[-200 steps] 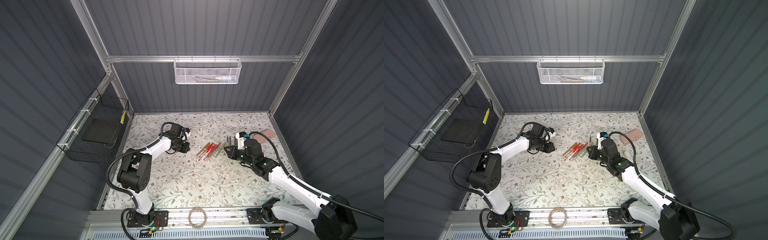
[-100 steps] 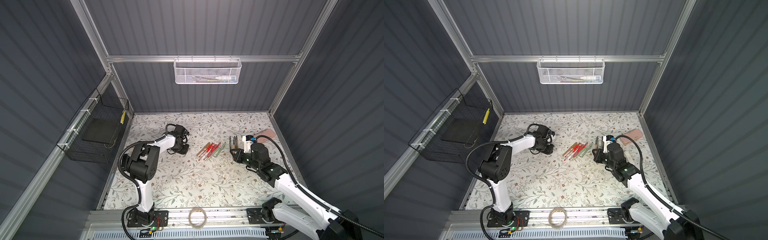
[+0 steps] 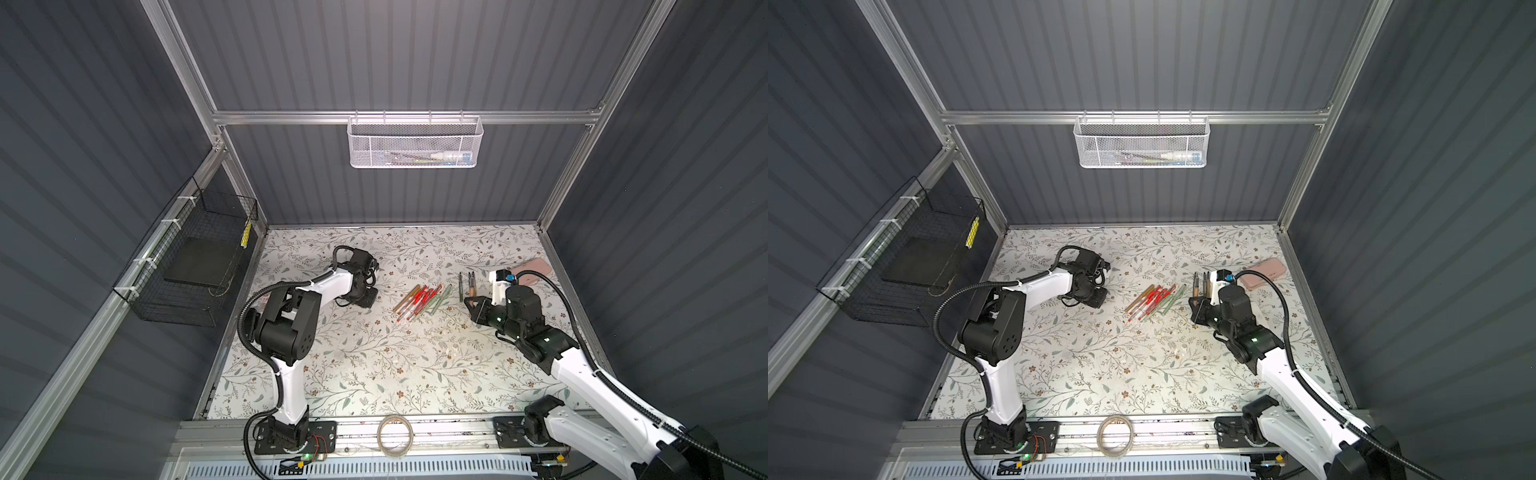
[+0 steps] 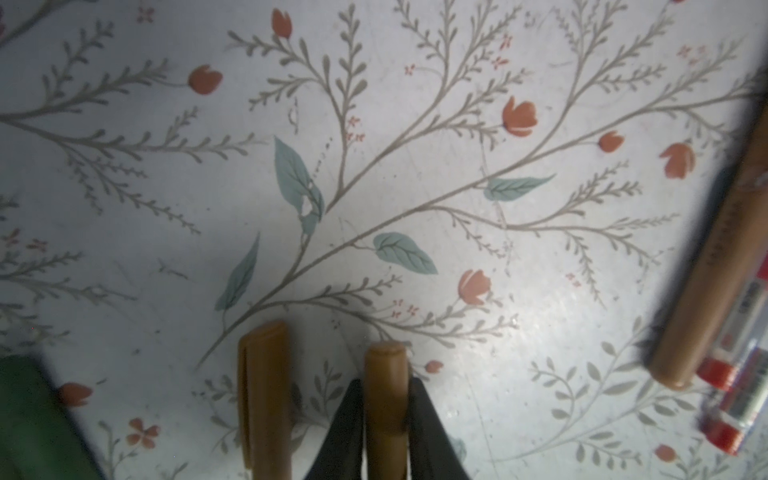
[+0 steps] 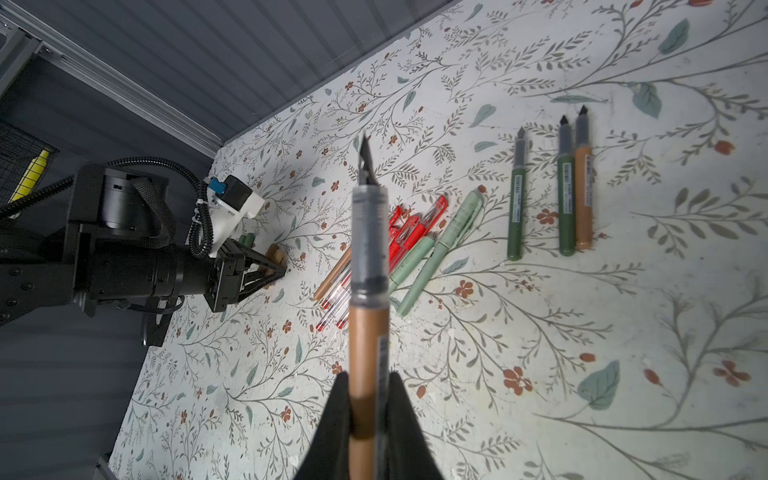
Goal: Remove pen caps from pens
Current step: Place the pen cap at the center of the table, then place the pen at the middle-right of the table.
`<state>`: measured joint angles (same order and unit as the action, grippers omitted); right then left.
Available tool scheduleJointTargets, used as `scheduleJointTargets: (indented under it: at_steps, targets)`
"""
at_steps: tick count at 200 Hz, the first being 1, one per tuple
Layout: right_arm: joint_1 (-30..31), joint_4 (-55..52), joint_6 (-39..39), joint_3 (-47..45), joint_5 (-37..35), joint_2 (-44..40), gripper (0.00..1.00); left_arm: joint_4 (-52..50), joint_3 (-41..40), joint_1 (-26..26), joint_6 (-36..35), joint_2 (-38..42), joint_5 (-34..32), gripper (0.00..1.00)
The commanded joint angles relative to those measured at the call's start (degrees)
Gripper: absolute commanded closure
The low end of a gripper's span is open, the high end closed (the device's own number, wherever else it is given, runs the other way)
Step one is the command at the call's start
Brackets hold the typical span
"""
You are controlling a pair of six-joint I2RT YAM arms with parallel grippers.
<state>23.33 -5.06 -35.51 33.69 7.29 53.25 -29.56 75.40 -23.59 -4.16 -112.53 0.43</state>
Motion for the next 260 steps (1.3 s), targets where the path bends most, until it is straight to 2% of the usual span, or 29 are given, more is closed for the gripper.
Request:
scheduleJointTargets:
  at_steps: [1,67,79,100,128,153,179,203,260]
  targets:
    - [-0.94,-1.33,1.28,0.41,0.42,-0.52,1.0,-2.27,0.42,-0.14,-0.85,-1.29,-1.04,0.77]
    - [-3.8,-4.0,2.76,1.2,0.66,-2.09,1.0,-2.75,0.3,-0.14,-0.2,2.02,-0.66,0.74]
    - [-4.85,-5.08,3.65,1.75,0.28,-1.49,1.0,-2.53,-0.1,-0.18,-0.12,3.73,0.32,0.71]
    - [-8.04,-8.83,5.45,4.75,1.28,1.49,1.0,-2.0,-1.15,-0.14,-0.01,6.79,2.03,0.59]
    - [-11.68,-11.46,8.39,7.53,1.68,5.22,1.0,-0.6,-2.97,-0.05,-0.55,11.45,1.82,0.53]
    - [-15.85,-13.81,10.94,11.05,3.0,10.12,1.0,1.4,-5.17,0.57,-0.52,15.31,3.36,0.41]
    - [-18.74,-15.57,14.31,15.46,3.72,17.17,1.0,4.45,-8.2,3.85,1.2,19.09,7.79,0.36]
    - [-19.94,-16.91,17.96,20.18,2.58,24.09,1.0,6.6,-10.87,7.89,2.96,21.65,12.03,0.29]
    - [-21.46,-19.77,21.79,28.94,1.43,38.97,1.0,8.6,-12.76,13.49,4.52,24.56,15.47,0.09]
